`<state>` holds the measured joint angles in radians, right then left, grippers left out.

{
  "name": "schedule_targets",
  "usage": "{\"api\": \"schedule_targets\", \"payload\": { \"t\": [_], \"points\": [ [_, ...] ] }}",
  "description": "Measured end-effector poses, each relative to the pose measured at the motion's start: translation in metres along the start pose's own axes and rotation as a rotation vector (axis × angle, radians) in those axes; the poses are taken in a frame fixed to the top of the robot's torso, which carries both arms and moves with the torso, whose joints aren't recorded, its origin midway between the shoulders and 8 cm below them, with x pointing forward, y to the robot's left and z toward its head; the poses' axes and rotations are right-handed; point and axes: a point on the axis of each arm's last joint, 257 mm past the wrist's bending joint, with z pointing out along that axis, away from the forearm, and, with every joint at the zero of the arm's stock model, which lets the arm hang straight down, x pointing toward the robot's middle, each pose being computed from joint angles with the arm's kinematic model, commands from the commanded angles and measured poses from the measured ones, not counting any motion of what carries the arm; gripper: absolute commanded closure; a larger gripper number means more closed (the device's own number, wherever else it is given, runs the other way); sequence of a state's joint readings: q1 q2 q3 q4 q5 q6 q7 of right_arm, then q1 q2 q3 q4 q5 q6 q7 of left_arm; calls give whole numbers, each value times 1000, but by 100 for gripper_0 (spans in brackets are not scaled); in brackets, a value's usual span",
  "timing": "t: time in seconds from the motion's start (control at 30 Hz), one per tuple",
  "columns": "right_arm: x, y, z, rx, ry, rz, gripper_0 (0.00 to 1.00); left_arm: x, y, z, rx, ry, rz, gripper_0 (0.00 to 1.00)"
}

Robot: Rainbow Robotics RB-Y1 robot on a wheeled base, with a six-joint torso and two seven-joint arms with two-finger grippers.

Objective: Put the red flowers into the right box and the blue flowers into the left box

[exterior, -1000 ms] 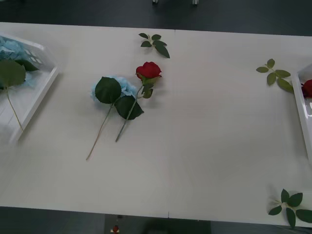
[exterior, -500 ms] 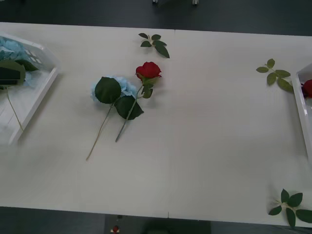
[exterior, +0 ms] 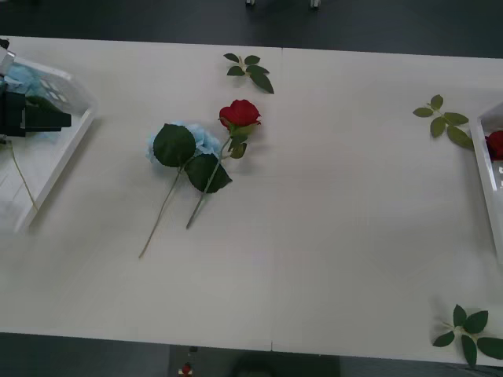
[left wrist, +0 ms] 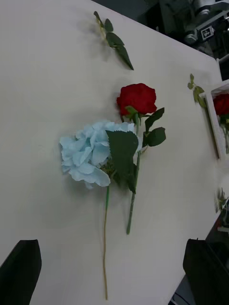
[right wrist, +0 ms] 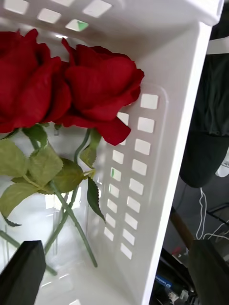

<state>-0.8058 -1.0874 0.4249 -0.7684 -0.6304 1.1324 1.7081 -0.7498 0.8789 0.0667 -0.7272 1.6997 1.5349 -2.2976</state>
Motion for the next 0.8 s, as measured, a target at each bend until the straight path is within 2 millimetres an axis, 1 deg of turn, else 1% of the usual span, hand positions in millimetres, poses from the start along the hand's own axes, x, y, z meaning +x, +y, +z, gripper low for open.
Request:
{"api": "schedule_targets", "payload": {
  "t": [0.07,0.17,0.23,0.3,0.43,0.5,0.6,0.67,0.73,0.8],
  "points": [
    [-2,5,-8,-21,11,6,12,-2,6,5,-27,-5,6,13],
    [-5,13,-32,-83,36,40,12,-1,12,17,-55,1,13,13],
    [-18,17,-54,-129,9,29,12,3,14,25,-63,13,18,13],
    [-32,28,-77,-202,-32,-23,12,4,15,31,-67,16,19,13],
    [-61,54,-129,-371,-170,-166,12,7,19,36,-82,18,19,14],
    [-71,66,-150,-441,-238,-216,12,8,19,38,-82,24,20,13],
    [-72,89,-174,-568,-306,-307,12,8,16,43,-74,24,51,13],
    [-70,105,-187,-633,-361,-426,12,4,14,51,-73,9,74,13],
    [-69,125,-204,-710,-443,-561,12,0,14,60,-82,-4,94,14],
    [-68,149,-219,-791,-516,-653,12,-1,11,73,-85,-9,105,13]
  ]
}}
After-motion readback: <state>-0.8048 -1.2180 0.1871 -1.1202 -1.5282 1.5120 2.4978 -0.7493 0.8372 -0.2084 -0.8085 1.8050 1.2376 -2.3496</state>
